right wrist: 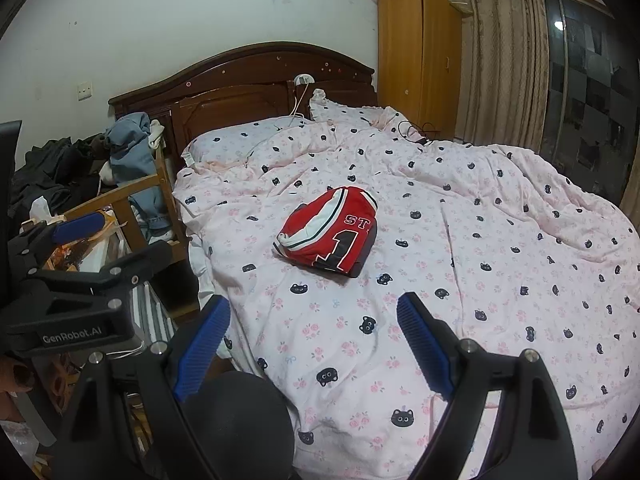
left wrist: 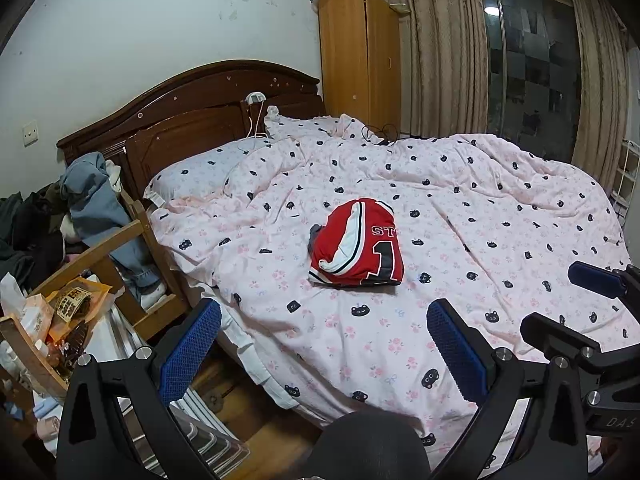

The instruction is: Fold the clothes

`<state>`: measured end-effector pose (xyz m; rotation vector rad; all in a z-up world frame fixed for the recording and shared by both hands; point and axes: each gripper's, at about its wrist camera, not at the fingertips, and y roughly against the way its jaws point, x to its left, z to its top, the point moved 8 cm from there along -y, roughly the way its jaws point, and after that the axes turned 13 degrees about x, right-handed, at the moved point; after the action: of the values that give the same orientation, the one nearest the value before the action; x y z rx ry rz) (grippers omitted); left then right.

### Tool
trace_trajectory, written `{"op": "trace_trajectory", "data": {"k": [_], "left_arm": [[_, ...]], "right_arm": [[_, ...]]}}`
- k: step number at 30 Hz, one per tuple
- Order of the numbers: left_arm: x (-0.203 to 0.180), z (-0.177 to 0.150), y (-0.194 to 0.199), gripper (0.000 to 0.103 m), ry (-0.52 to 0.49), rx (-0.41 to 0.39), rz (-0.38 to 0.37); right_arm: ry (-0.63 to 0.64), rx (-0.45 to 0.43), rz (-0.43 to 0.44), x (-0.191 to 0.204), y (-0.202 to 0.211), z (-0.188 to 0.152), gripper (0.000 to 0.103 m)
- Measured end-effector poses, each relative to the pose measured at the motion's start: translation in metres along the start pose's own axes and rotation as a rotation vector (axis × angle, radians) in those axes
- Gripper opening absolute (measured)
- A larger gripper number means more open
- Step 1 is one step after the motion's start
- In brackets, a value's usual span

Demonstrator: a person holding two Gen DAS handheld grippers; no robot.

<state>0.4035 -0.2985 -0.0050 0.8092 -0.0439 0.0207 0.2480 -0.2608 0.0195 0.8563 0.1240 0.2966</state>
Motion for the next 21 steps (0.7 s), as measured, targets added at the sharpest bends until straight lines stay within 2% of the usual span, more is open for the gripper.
{"op": "trace_trajectory", "data": {"k": [21], "left_arm": [[-0.001, 0.003, 0.01, 0.102, -0.004, -0.014, -0.007]], "right_arm": [[0.005, -0.008, 0.021, 0.003, 0.012, 0.0, 0.087]]}}
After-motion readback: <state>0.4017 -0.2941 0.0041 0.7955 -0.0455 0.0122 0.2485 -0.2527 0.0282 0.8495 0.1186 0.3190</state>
